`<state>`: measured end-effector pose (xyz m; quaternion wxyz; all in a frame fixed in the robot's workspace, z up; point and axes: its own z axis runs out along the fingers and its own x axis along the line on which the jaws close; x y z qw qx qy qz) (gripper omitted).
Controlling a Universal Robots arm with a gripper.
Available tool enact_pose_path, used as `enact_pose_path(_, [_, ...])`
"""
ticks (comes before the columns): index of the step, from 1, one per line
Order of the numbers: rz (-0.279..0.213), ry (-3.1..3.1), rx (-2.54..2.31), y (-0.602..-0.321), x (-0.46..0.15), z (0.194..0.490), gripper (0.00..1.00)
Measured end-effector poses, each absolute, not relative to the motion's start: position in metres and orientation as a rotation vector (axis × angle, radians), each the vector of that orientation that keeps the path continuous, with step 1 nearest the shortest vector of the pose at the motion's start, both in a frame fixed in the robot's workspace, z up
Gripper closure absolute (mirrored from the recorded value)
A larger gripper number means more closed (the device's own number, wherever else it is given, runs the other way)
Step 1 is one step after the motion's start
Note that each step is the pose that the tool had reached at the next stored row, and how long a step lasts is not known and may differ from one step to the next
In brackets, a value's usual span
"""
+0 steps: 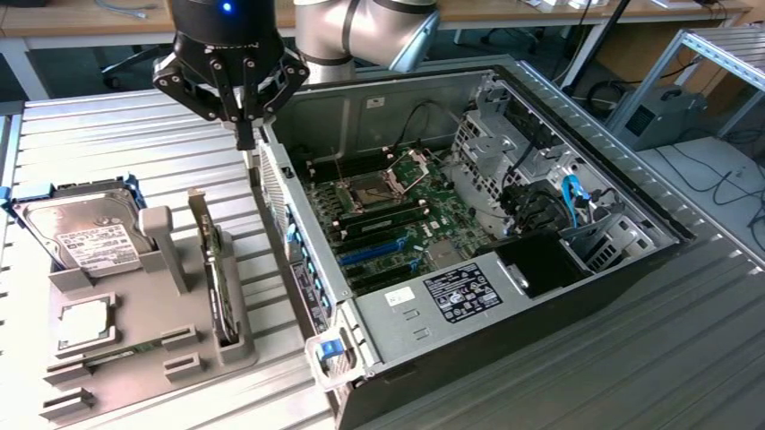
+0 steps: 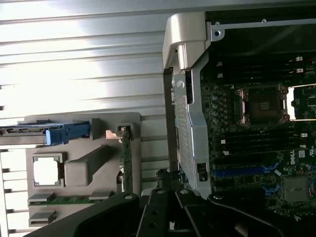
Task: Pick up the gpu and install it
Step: 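Reach for the gpu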
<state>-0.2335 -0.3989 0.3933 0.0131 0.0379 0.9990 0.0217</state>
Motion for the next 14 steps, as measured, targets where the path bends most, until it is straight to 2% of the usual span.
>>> enact_pose_path(14, [0.068, 3.112, 0.118, -0.399, -0.247, 0.393, 0.89])
